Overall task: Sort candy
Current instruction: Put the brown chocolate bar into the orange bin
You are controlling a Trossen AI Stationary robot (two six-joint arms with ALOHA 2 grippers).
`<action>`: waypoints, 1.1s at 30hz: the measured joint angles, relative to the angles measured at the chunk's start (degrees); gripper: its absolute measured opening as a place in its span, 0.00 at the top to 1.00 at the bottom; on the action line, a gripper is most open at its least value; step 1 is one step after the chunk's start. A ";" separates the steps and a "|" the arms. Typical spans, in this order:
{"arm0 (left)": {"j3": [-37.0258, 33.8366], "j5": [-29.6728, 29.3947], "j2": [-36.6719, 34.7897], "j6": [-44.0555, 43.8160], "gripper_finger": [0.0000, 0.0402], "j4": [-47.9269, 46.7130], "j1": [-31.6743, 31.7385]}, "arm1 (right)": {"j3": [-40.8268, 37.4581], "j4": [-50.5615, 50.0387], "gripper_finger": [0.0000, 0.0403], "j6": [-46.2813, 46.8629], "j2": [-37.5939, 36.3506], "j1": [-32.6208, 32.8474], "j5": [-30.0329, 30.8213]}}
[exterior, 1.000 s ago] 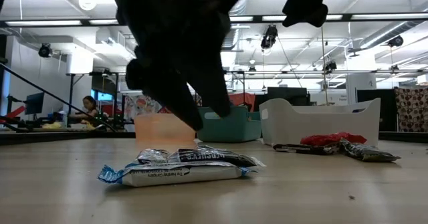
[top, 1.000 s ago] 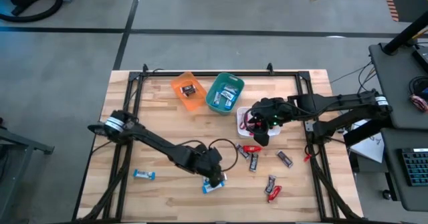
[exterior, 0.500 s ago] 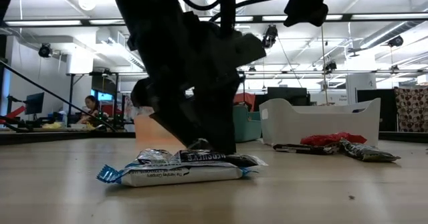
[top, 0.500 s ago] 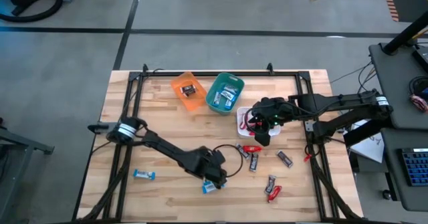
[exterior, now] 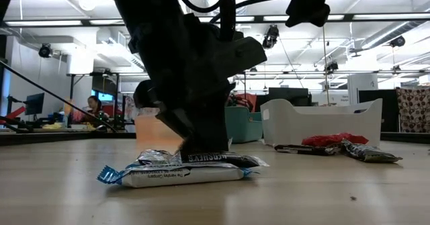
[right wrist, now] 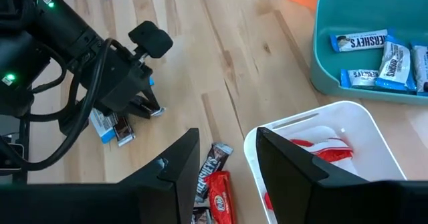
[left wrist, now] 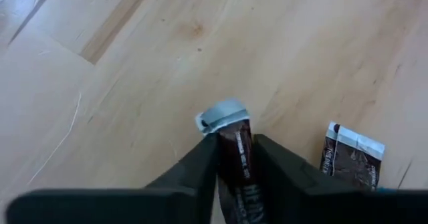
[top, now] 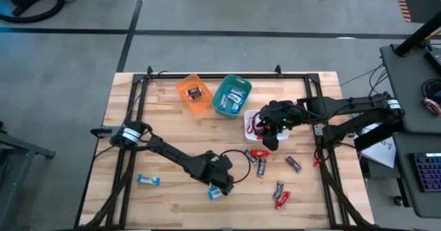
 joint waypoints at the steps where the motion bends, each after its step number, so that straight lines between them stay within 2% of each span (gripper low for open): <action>1: -0.01 -0.01 -0.03 0.28 0.84 0.02 0.00 | 0.00 0.01 0.65 -0.01 0.00 0.00 0.01; 7: -0.32 0.28 -1.68 4.20 0.98 -0.99 0.00 | -0.02 -0.05 0.66 -1.59 0.00 0.00 -0.01; 16: -3.57 -2.02 -13.74 17.76 0.98 -2.54 0.69 | -1.05 1.55 0.67 -7.69 0.00 0.00 0.00; 20: -8.74 -2.99 -22.56 23.60 0.98 -0.52 2.54 | -3.23 5.19 0.67 -9.57 0.00 -0.04 0.01; 25: -18.94 -2.94 -34.47 31.71 0.98 5.50 6.64 | -5.58 10.34 0.68 -12.17 0.00 -0.15 0.01; 33: -31.84 -2.98 -48.96 39.15 0.98 12.45 19.39 | -7.92 17.87 0.68 -14.29 0.13 -0.15 0.72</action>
